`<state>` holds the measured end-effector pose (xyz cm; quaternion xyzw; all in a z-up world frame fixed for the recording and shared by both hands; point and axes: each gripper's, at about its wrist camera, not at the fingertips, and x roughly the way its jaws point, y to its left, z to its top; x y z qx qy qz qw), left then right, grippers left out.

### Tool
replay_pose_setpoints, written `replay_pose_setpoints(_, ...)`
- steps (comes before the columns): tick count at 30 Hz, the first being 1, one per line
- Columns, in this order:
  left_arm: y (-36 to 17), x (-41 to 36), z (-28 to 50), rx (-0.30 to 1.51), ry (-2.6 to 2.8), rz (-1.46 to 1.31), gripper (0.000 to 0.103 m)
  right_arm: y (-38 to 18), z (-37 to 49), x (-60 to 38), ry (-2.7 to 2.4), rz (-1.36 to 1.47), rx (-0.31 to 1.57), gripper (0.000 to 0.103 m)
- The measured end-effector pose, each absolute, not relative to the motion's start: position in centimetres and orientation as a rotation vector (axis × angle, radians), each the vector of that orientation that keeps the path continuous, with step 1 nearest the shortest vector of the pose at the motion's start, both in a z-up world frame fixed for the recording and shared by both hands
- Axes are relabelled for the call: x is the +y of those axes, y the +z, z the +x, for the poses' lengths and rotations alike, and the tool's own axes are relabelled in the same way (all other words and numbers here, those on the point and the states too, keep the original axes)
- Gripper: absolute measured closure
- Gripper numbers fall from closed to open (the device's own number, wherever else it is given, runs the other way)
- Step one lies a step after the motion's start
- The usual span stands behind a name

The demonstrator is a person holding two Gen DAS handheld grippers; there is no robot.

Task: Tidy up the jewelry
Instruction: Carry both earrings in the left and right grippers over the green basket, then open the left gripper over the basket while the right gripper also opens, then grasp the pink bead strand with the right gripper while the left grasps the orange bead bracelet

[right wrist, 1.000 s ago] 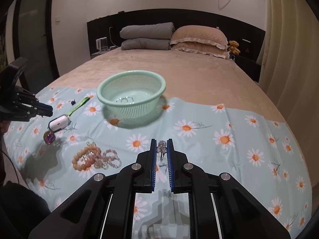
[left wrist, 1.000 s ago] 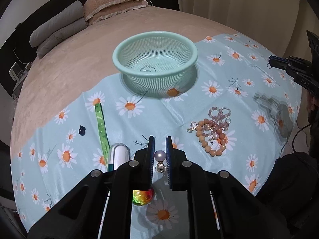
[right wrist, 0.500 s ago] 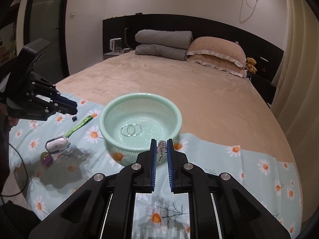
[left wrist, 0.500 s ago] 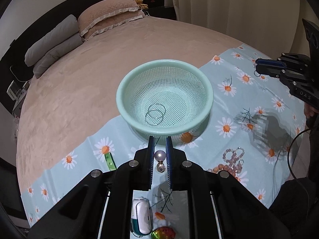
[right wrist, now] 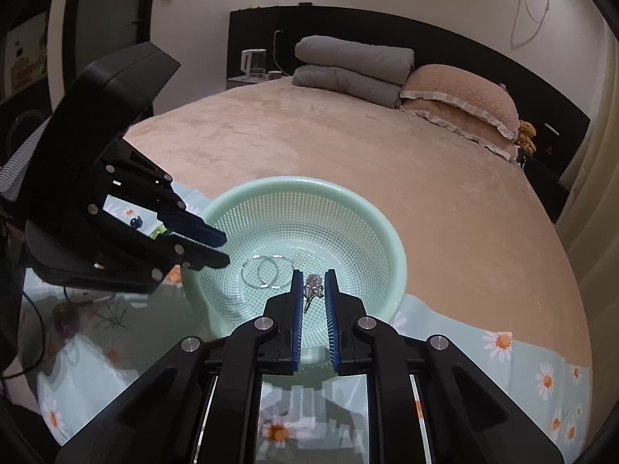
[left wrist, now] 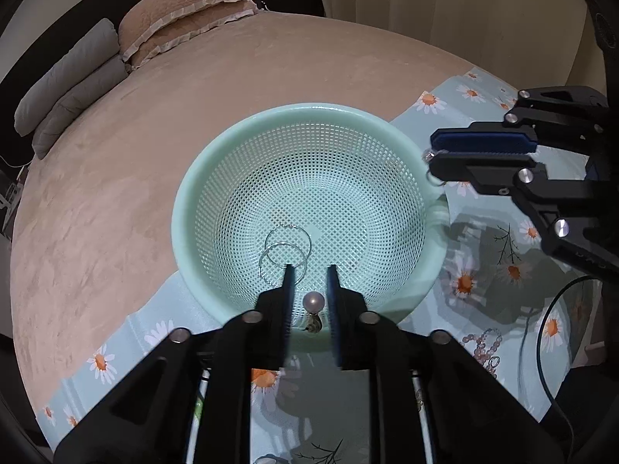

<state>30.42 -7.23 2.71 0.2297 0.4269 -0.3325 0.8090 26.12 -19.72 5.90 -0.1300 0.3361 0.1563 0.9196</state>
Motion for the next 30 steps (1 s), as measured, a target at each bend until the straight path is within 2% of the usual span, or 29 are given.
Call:
replay_pose_setpoints(1, 3.0, -7.0, 30.1, 0.892, -0.709, 0.483, 0.023, 5.7, 26.2, -19.5, 0.3, -0.275, 0.688, 0.082)
replay_pose_setpoints(2, 3.3, -6.8, 29.7, 0.862, -0.697, 0.484, 0.007, 5.6, 26.1, -19.5, 0.287, -0.28, 0.683, 0.066)
replay_pose_setpoints(3, 3.7, -6.4, 29.2, 0.834, -0.696, 0.485, 0.009, 5.6, 25.9, -19.7, 0.279, -0.282, 0.673, 0.045)
replay_pose_setpoints(4, 4.0, -6.1, 28.8, 0.823, -0.699, 0.486, 0.008, 5.6, 25.7, -19.9, 0.264, -0.283, 0.661, 0.037)
replay_pose_setpoints(7, 4.5, -5.0, 27.9, 0.805, -0.676, 0.489, 0.006, 5.8, 25.1, -21.1, 0.24, -0.263, 0.644, 0.032)
replay_pose_setpoints(9, 4.4, -4.6, 27.3, 0.808, -0.668, 0.5, 0.006, 5.9, 24.8, -22.0, 0.219, -0.237, 0.638, 0.022)
replay_pose_setpoints(17, 1.8, -5.0, 23.2, 0.813, -0.735, 0.596, 0.006, 4.5, 23.0, -23.0, 0.218, -0.249, 0.65, 0.019)
replay_pose_setpoints(30, -4.8, -5.9, 17.4, 0.944, -0.814, 0.689, 0.006, -0.7, 18.0, -21.6, 0.36, -0.302, 0.743, 0.019)
